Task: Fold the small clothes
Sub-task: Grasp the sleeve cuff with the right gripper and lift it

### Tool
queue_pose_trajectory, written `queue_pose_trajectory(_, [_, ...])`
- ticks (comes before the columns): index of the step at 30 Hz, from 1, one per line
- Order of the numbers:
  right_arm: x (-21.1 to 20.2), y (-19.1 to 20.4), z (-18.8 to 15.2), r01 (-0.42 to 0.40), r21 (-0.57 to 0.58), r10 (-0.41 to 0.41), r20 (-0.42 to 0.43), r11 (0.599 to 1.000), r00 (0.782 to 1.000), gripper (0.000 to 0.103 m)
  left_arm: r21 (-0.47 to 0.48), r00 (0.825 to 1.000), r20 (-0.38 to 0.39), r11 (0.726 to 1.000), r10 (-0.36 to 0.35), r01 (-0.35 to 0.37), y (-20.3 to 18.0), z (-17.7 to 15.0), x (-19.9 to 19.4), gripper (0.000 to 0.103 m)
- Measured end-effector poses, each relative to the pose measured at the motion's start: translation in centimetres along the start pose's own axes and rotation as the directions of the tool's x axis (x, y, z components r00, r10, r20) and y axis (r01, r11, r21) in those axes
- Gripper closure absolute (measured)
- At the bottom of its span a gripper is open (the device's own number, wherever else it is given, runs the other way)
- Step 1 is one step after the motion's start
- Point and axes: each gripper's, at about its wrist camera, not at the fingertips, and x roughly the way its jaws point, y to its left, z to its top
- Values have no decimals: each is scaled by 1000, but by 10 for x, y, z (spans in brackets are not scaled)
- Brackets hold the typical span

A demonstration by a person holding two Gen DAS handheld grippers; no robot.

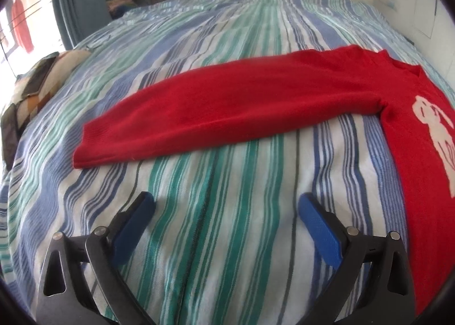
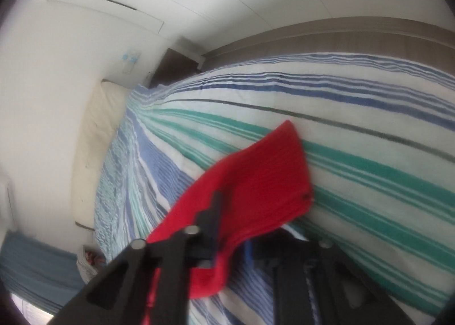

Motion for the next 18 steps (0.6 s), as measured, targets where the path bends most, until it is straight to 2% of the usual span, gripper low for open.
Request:
queue_pose_trajectory(1, [-3,8,0,20,-26,-19,25,999,1000,96,-4,998,16,998,-57,57,1,2,-10,2])
queue_pose_trajectory(3, [-16,43,-2,5,-143,4,61,990,998,96,-4,988,76,991,-133,134,4,6,-31,1])
queue_pose_trajectory(4, [-25,69,-4,-21,-229,37,67,973,997,96,3,983,103,989,-149,150,3,8,-38,1])
queue_pose_trajectory(6, [-43,131,-18,-94,-392,123,50,915,991,97,18,978,132,987,-163,162,1,11,-39,1])
queue_pose_trajectory(9, [-60,227,-55,-240,-552,253,-55,798,966,97,2,981,141,991,-136,137,1,5,-21,1])
queue_pose_trajectory(12, [-63,309,-113,-375,-635,322,-204,675,925,97,-42,987,128,994,-97,103,7,-12,4,1])
queue_pose_trajectory(15, [-49,368,-177,-463,-678,315,-340,571,886,97,-51,987,128,993,-101,109,7,-10,6,1])
queue_pose_trajectory(18, [-22,395,-248,-517,-706,249,-455,485,855,95,-39,987,124,993,-104,109,6,-12,7,1])
